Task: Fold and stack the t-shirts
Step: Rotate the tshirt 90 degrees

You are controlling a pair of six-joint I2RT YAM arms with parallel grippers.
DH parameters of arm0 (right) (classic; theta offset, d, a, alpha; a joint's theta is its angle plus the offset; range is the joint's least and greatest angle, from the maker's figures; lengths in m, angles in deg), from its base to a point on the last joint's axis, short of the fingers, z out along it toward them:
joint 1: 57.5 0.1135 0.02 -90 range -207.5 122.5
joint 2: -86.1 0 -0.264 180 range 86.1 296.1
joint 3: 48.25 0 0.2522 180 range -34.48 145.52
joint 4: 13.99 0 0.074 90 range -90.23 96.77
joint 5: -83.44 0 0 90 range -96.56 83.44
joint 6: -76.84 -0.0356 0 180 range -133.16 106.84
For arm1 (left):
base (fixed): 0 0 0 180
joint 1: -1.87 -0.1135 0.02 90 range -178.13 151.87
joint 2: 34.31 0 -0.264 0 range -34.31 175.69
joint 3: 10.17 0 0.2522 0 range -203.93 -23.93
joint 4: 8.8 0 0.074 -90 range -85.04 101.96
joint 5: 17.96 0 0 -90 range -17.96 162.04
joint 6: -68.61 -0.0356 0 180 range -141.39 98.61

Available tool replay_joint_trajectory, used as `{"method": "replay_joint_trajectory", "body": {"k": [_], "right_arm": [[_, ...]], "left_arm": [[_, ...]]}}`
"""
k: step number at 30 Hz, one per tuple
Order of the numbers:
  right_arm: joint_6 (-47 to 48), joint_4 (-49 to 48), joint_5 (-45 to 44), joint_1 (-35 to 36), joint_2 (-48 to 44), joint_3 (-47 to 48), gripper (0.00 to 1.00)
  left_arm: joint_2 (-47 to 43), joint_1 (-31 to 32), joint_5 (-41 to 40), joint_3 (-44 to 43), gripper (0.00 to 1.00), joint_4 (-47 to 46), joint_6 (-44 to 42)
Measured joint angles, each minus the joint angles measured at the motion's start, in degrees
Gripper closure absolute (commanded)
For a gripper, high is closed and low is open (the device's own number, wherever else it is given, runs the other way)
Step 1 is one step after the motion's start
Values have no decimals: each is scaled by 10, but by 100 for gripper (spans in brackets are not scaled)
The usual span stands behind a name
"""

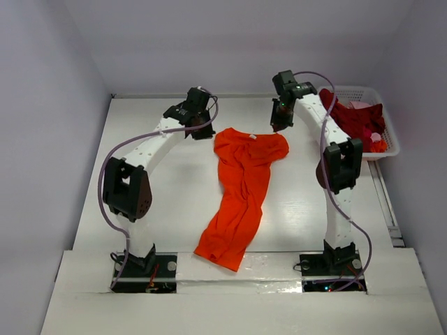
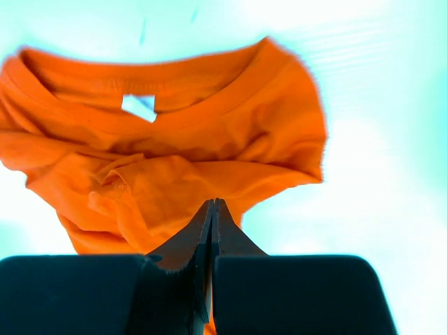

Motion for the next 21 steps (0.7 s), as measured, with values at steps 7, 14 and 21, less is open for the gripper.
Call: {"method": "replay_joint_trajectory", "body": {"k": [7, 14, 21], "right_arm": [[4, -29, -11, -15, -53, -64, 100], [4, -34, 7, -11, -22, -87, 100], [5, -35, 13, -11, -19, -62, 100]], "left_arm": [[89, -24, 46, 0, 100, -94, -2], [128, -23, 108, 27, 100, -155, -2], [138, -23, 133, 8, 100, -191, 1]]}}
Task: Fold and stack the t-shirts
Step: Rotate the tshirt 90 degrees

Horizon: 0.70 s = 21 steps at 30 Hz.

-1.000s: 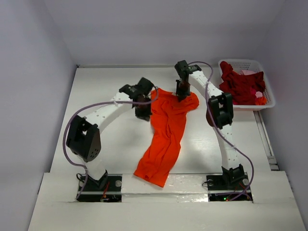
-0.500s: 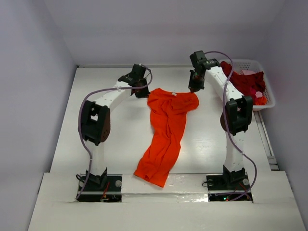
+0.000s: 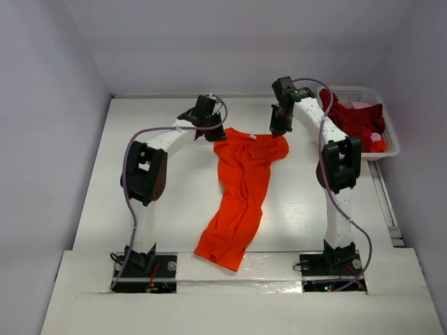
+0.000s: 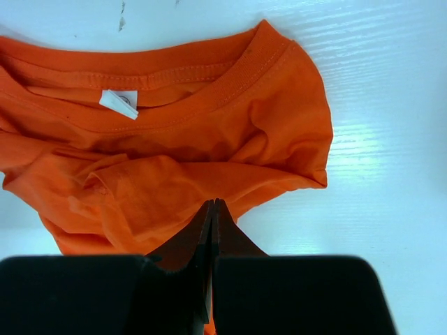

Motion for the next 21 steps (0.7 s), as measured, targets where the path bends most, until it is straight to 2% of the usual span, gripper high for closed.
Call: {"method": "replay_joint_trajectory", "body": {"k": [21], "right_arm": [[-1, -16, 38, 0, 42, 9, 100]], "left_arm": [[111, 0, 76, -53, 100, -23, 11]]}}
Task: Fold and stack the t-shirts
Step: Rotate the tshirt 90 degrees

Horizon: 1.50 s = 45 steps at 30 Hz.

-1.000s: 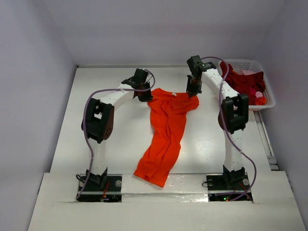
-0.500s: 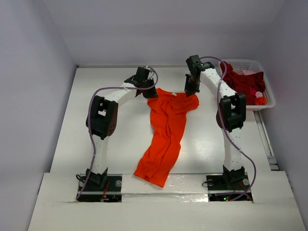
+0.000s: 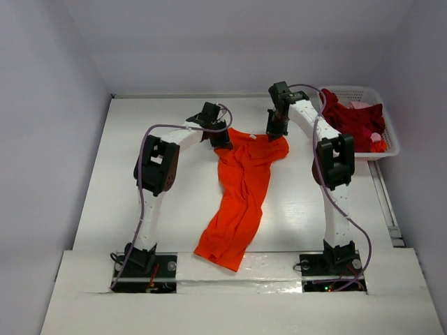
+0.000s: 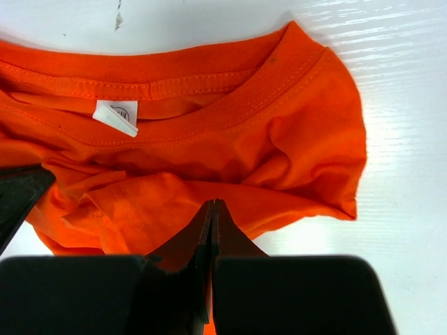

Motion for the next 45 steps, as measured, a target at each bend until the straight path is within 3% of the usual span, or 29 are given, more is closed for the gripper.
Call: {"method": "replay_joint_trajectory", "body": {"k": [12, 31, 45], "right_arm": [[-1, -13, 36, 1, 26, -7, 100], [-9, -11, 56, 4, 40, 47, 100], [-9, -11, 62, 4, 40, 47, 100]], "left_arm": [[77, 0, 1, -123, 100, 68, 3], [87, -63, 12, -135, 100, 77, 21], [122, -98, 11, -197, 100, 96, 28]]}}
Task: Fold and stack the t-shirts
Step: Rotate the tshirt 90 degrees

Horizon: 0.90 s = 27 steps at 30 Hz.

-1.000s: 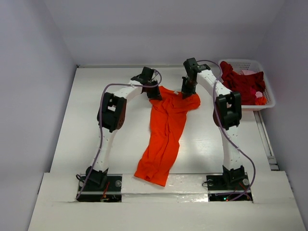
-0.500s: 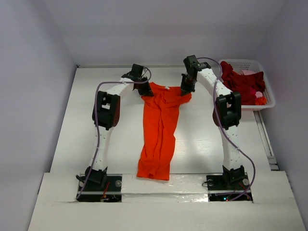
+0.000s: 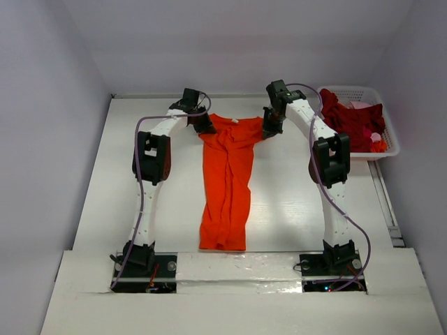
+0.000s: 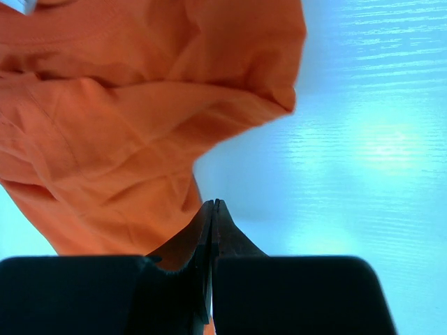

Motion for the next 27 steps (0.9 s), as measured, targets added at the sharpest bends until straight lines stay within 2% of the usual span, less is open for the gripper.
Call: {"method": "replay_joint_trajectory", "body": {"k": [12, 27], "right_arm": [[0, 0, 2, 0, 0, 0, 100], [0, 0, 4, 0, 0, 0, 100]], "left_arm": [[40, -44, 7, -65, 100, 6, 13], [43, -52, 16, -71, 100, 7, 14]]}}
